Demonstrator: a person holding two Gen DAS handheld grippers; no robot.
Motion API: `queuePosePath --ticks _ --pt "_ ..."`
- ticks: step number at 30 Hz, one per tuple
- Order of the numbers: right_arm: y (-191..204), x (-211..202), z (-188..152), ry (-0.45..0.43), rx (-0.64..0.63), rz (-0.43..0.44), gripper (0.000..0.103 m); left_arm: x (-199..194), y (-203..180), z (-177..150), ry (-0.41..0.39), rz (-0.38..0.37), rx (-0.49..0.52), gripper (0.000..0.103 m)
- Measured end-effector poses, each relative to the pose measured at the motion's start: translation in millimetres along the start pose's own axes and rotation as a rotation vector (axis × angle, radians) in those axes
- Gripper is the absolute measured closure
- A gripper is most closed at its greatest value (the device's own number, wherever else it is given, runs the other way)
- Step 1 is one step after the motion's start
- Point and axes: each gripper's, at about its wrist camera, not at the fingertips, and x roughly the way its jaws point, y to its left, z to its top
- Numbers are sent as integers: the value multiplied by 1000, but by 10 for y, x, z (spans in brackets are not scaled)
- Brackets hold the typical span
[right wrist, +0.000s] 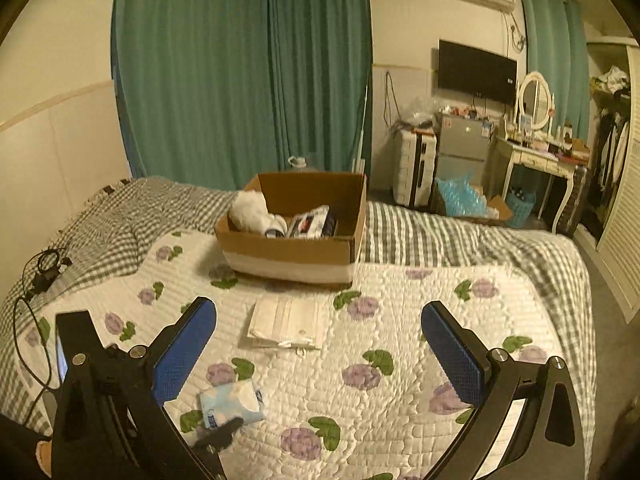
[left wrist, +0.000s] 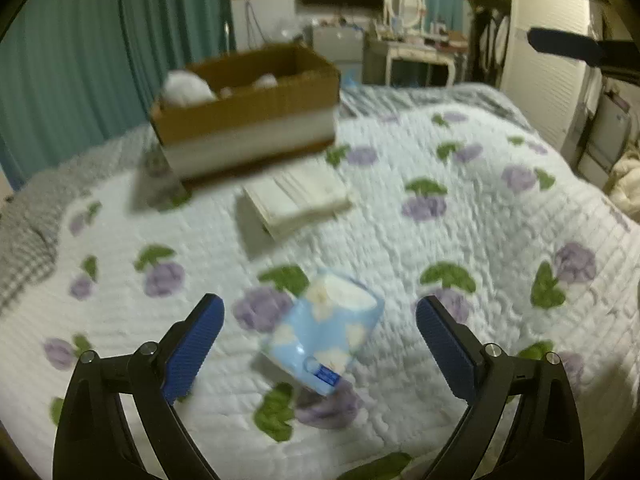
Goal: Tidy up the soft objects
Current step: 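Grasp the blue floral tissue packet with the left tool while the right tool grasps the white face mask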
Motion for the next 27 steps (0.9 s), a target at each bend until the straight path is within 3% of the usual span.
queuePosePath --ticks 4,6,12,20,27 --pt "-87 271 -63 58 47 16 0 303 47 -137 90 17 -20 9" --pt "-108 410 -84 88 62 18 0 399 104 -178 124 4 -43 35" --pt "-51 809 -116 158 50 13 0 336 287 -187 92 46 -102 41" --pt "172 1416 -105 238 7 23 0 356 883 -127 78 133 -235 42" --pt "406 2084 -236 325 -47 29 0 338 1118 -32 6 256 -204 42"
